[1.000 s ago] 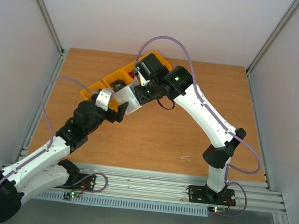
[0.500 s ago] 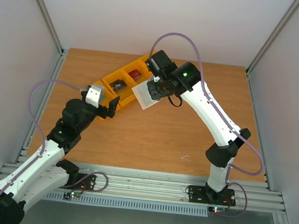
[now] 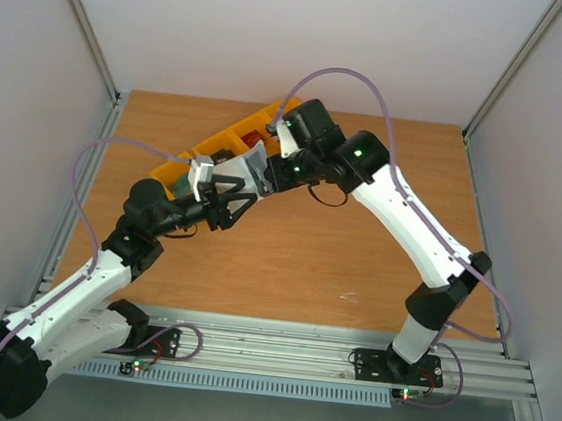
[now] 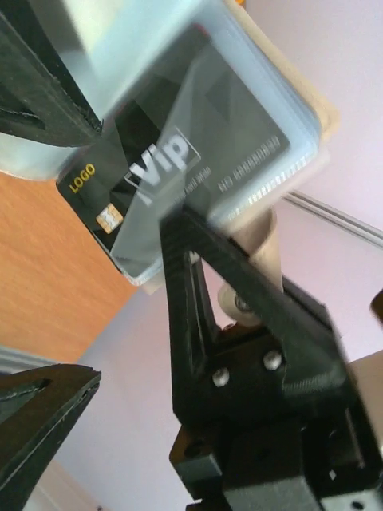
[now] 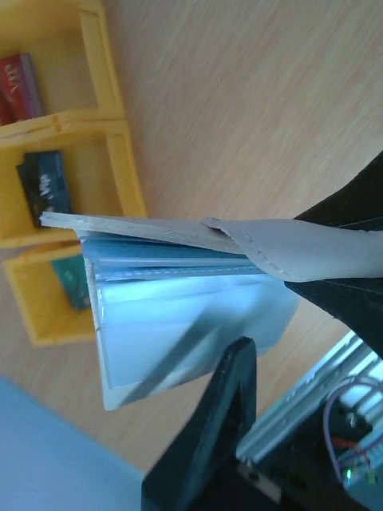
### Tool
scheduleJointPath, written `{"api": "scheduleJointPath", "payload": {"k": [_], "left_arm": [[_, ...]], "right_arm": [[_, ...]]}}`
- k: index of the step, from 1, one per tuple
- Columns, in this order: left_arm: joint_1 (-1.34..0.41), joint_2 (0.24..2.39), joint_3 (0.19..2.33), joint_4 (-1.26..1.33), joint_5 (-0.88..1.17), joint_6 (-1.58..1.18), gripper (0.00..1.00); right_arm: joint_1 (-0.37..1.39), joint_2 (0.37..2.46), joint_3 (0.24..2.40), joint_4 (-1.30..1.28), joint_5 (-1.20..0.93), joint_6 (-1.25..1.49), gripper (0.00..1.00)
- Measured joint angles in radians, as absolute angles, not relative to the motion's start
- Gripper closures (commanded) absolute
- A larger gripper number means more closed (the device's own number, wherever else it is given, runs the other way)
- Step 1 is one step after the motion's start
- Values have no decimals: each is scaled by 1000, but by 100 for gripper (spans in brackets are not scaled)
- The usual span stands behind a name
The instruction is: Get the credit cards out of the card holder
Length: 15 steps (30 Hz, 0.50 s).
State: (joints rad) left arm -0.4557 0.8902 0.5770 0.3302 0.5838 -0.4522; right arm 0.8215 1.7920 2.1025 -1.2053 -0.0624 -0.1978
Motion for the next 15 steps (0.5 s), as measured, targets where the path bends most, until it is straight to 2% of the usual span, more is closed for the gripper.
{"api": "scheduleJointPath", "payload": {"k": [2, 5, 10, 15], "left_arm": [[-446, 890, 579, 357, 593, -534, 28], [-437, 889, 588, 381, 593, -620, 48], [-434, 879, 605, 414, 586, -693, 47], [-434, 863, 620, 418, 567, -735, 51]], "right_arm": [[800, 1732, 2033, -1137, -141, -186, 99], [778, 1654, 1959, -1036, -236, -176, 99], [774, 1575, 1884, -913, -344, -174, 99], [772, 1571, 1869, -868, -414, -178, 99]]}}
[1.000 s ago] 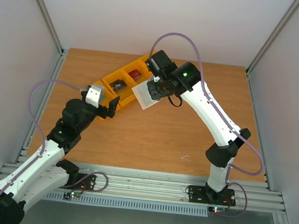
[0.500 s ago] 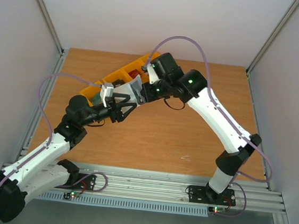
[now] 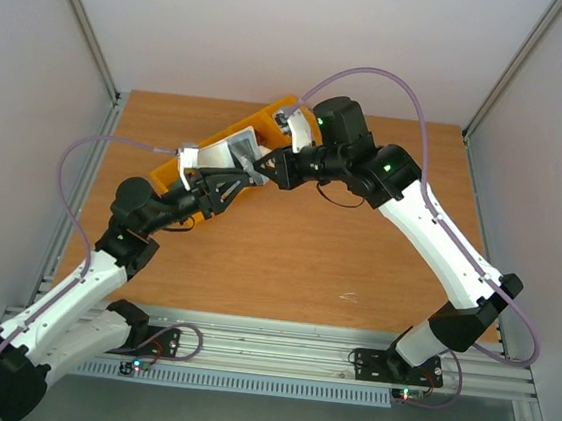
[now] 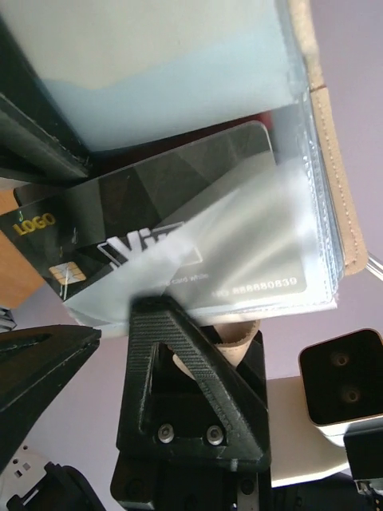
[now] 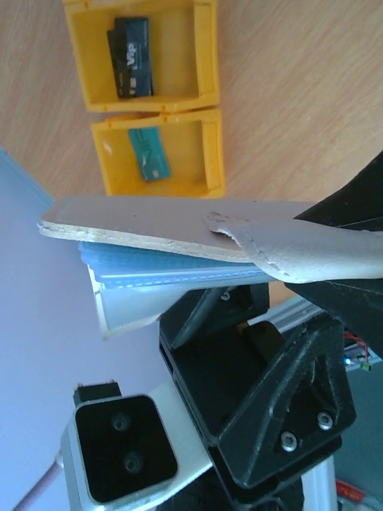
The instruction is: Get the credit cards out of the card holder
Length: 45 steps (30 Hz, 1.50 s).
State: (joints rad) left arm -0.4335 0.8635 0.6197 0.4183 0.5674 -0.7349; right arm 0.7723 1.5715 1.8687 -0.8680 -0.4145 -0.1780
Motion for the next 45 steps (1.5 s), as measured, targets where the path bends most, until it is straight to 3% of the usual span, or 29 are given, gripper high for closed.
{"api": "scheduleJointPath", "payload": {"k": [7, 10, 15, 20, 22, 24, 28, 30, 35, 36, 39, 42, 45], "left_arm": [[-411, 843, 622, 416, 547, -783, 51], [-405, 836, 623, 423, 568, -796, 61], [-395, 836, 649, 434, 627, -779, 91], [-385, 816, 657, 447, 669, -764, 100], [-385, 809, 657, 447, 678, -752, 100], [-387, 804, 657, 454, 696, -747, 100], [-391, 805, 657, 453, 716, -731, 100], [-391, 805, 657, 453, 724, -725, 100], [-391, 804, 657, 467, 751, -717, 100], [-391, 802, 657, 475, 759, -716, 100], [-387, 798, 657, 484, 775, -713, 98], [-387, 792, 657, 493, 784, -715, 82], [-388, 786, 657, 500, 796, -719, 74]], "right_arm": [[762, 1571, 1859, -846, -514, -208, 99], [760, 1571, 1860, -846, -565, -217, 99], [758, 1571, 1860, -846, -598, -219, 99], [749, 1570, 1864, -846, -626, -227, 97], [747, 1568, 1864, -847, -643, -234, 77], [746, 1566, 1864, -852, -660, -249, 64], [749, 1565, 1864, -856, -706, -273, 55], [749, 1564, 1864, -856, -720, -283, 57], [746, 1562, 1864, -855, -737, -303, 94], [744, 1562, 1864, -855, -741, -303, 98], [741, 1560, 1864, -852, -771, -308, 99], [740, 1555, 1860, -846, -791, -316, 99], [735, 1544, 1844, -834, -806, -316, 99]]}}
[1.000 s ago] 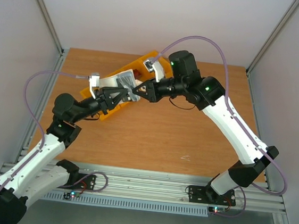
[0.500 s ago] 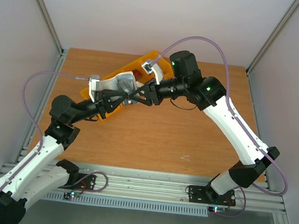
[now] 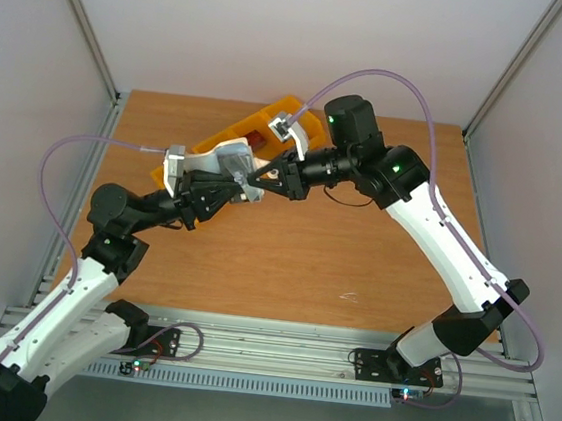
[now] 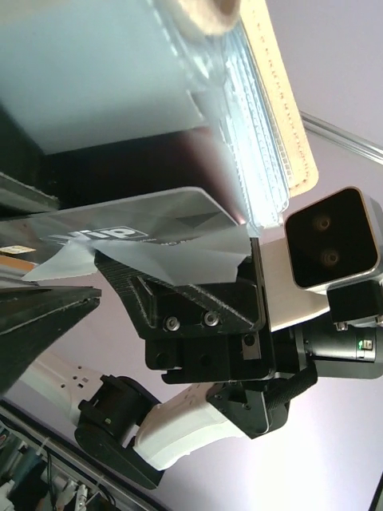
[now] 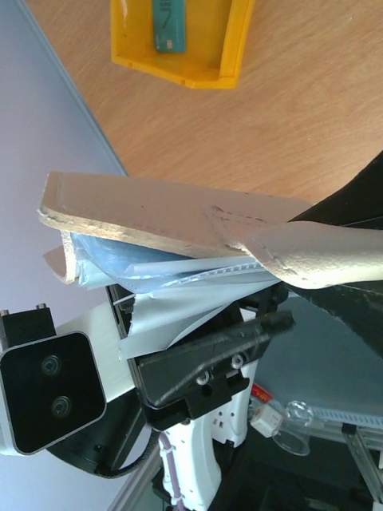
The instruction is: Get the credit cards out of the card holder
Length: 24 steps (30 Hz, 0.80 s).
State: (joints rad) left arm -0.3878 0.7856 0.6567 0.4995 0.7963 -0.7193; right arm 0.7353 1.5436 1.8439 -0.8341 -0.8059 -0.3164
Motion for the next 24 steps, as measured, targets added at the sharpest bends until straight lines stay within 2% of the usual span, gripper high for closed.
{"api": "scheduleJointPath", "payload": {"k": [2, 7, 13, 17, 18, 20, 24], "left_arm": [[-390, 785, 657, 501, 801, -717, 75], [-390, 785, 657, 498, 797, -721, 91], [-390, 785, 657, 496, 797, -724, 89], [-388, 785, 657, 492, 800, -722, 83], [-388, 785, 657, 490, 801, -722, 85], [-388, 785, 657, 488, 803, -722, 98], [-387, 788, 658, 483, 808, -720, 100]], "right_arm": [[730, 1540, 1839, -833, -816, -317, 99], [723, 1539, 1837, -833, -835, -318, 99], [716, 1533, 1835, -837, -855, -321, 99], [702, 1524, 1835, -838, -863, -329, 99], [699, 1522, 1835, -839, -863, -331, 99], [695, 1518, 1835, -839, -864, -333, 99], [692, 1517, 1835, -839, -870, -334, 99]]}}
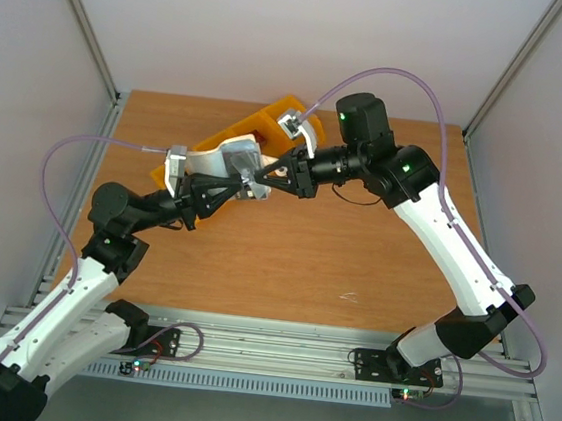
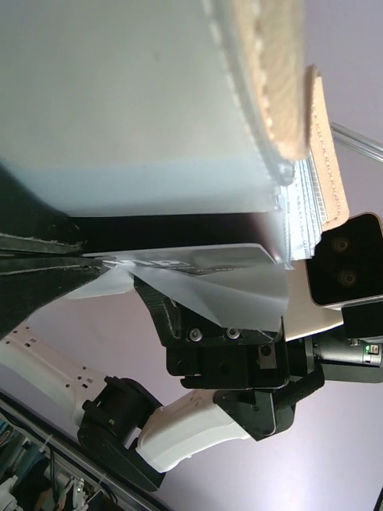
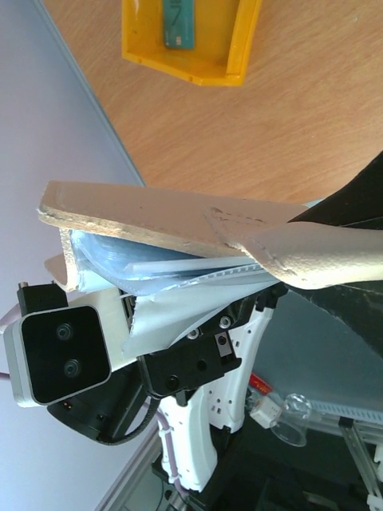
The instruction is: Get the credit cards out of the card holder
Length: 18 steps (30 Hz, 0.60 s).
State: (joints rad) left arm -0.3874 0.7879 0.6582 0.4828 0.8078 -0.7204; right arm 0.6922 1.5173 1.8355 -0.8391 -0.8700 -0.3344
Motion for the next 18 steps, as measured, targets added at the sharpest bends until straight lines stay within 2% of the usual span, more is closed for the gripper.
{"api": "scheduleJointPath", "payload": {"k": [9, 18], "left_arm": [[-388, 792, 660, 472, 808, -717, 100], [-395, 802, 651, 332, 795, -663, 100]], "right_arm": [[684, 1517, 1834, -850, -867, -345, 99], [622, 1511, 1705, -838, -918, -357, 97]]}}
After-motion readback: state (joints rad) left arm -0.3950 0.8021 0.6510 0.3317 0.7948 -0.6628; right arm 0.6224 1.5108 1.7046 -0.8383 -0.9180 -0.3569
